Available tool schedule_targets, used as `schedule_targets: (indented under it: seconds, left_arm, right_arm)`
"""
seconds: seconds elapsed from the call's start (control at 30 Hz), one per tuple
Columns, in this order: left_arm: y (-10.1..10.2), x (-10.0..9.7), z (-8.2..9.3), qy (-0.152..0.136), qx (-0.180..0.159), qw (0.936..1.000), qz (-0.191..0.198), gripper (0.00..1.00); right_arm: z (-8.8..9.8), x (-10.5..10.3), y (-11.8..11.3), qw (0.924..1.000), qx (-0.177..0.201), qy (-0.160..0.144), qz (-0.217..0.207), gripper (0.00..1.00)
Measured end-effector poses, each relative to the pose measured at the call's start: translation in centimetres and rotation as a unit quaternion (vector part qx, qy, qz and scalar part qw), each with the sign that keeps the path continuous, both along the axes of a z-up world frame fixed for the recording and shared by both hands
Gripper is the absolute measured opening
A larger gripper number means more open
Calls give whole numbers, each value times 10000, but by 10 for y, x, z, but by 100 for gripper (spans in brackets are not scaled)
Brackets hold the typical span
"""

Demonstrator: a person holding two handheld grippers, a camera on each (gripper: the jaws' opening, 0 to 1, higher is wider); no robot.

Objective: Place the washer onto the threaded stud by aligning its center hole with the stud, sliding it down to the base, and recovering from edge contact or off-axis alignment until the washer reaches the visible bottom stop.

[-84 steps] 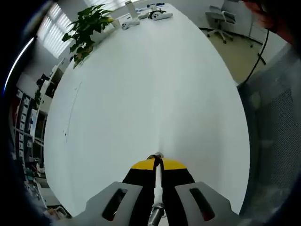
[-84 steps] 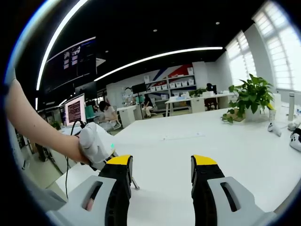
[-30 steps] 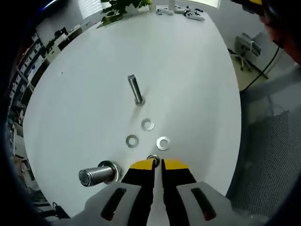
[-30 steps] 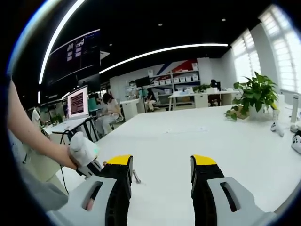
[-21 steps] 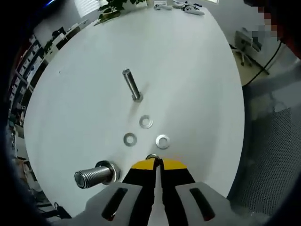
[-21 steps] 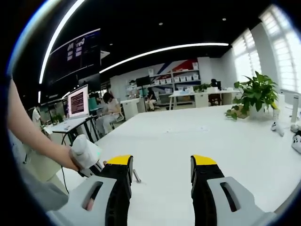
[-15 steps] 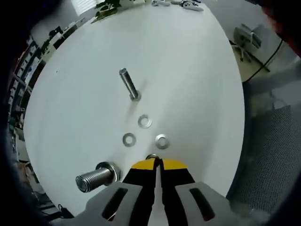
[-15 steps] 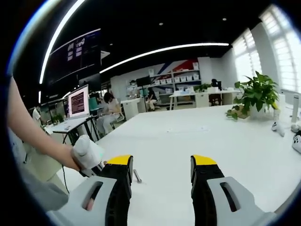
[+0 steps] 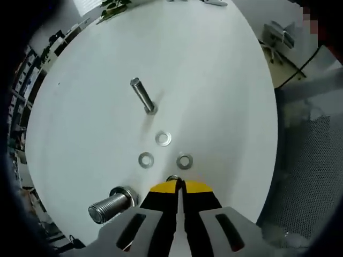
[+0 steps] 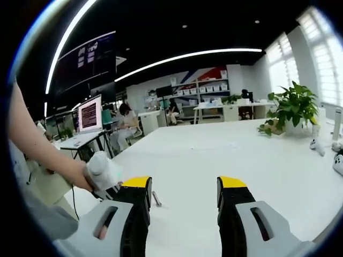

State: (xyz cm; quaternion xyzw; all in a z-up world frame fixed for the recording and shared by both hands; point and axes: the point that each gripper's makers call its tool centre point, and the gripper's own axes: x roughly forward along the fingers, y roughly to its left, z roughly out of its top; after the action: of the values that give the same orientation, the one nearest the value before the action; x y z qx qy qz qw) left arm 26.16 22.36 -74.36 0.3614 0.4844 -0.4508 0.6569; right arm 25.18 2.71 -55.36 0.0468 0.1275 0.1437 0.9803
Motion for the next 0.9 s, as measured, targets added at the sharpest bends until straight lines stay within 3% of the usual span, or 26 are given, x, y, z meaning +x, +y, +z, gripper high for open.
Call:
schedule_targets:
  seconds: [0.07, 0.27, 0.47, 0.9]
  left_arm:
    - [0, -1, 0, -111, -40, 9999, -34, 0]
    - [9, -3, 4, -87, -97, 9999, -87, 0]
    - [8, 5, 27, -317, -213, 9991, -205, 0]
    - [-36, 39, 83, -923, -679, 9920, -531, 0]
  right_arm:
    - [0, 0, 0, 10000, -22, 5, 4, 51]
    - [-1, -2, -1, 10000, -82, 14, 0, 51]
    - [0, -1, -2, 10000, -71, 0, -30, 51]
    - [1, -1, -3, 9999, -93, -27, -31, 51]
